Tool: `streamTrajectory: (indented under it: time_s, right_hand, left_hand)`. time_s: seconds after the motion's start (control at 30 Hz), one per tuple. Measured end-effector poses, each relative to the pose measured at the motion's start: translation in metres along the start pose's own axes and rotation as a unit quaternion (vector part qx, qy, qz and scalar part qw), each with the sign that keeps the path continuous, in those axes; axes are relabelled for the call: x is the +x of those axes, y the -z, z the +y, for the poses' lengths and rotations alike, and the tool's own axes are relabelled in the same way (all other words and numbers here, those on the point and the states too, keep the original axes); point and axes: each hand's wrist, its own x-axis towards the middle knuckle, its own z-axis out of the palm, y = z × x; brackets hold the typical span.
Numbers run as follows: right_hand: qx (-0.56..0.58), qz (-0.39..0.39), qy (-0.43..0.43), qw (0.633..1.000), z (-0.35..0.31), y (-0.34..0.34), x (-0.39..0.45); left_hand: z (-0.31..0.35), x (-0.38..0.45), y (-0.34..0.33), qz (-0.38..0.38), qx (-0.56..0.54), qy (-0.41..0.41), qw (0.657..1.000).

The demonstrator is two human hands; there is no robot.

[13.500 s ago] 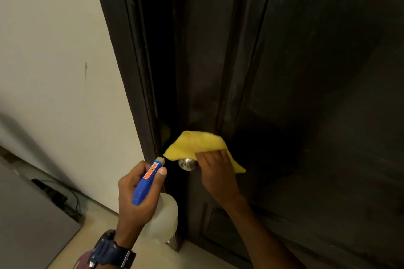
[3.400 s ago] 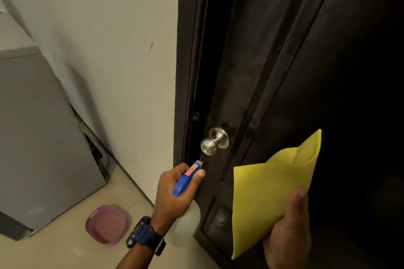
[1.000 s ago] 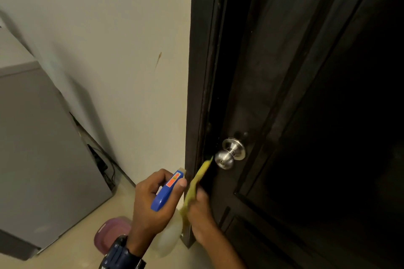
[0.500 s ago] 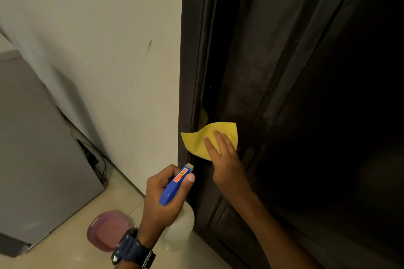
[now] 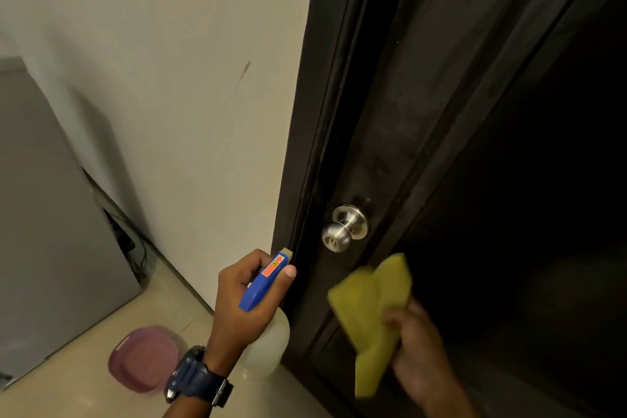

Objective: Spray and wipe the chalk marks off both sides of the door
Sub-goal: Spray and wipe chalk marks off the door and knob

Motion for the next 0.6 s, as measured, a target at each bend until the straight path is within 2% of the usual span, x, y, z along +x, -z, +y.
streamTrajectory:
  time_s: [0.03,0.07,0.1,0.13,0.17,0.23,0.3,0.33,0.47,0.53,0.6]
  right_hand:
    - [-0.034,0.003,0.101,0.994,-0.021,-0.01,-0.008]
    - [-0.1,-0.014,0.23,0.968,-0.047,-0.025,-0.02]
    - [-0.2,-0.024,0.357,0.912,-0.069,-0.037,-0.025]
    - [-0.304,-0.041,0.452,0.838,-0.087,-0.05,-0.021]
    - [-0.426,-0.063,0.495,0.754,-0.099,-0.061,-0.008]
    - [-0.635,-0.074,0.486,0.595,-0.108,-0.078,0.026]
    - [-0.741,-0.036,0.493,0.455,-0.093,-0.078,0.055]
    - [-0.765,-0.005,0.5,0.405,-0.079,-0.071,0.063]
    - [-0.789,0.066,0.503,0.347,-0.04,-0.028,0.071]
    - [-0.805,0.062,0.494,0.323,-0.035,-0.005,0.07]
    - [-0.81,0.023,0.489,0.322,-0.028,0.016,0.071]
  left_hand:
    - [-0.001,0.001,0.001,0.002,-0.001,0.0,1.0]
    - [-0.002,0.002,0.002,0.004,-0.001,-0.001,1.0]
    - [-0.004,0.003,0.002,0.004,-0.001,-0.001,1.0]
    - [-0.004,0.004,0.001,0.003,-0.001,-0.002,1.0]
    - [-0.005,0.005,0.0,0.003,0.0,-0.003,1.0]
    - [-0.007,0.006,-0.002,0.003,0.01,-0.004,1.0]
    - [-0.01,0.005,-0.003,0.005,0.02,-0.001,1.0]
    - [-0.012,0.004,-0.003,0.007,0.021,0.002,1.0]
    - [-0.016,0.001,0.001,0.012,0.016,0.0,1.0]
    - [-0.014,0.0,0.004,0.013,0.011,-0.003,1.0]
    - [-0.012,-0.001,0.007,0.017,0.004,-0.001,1.0]
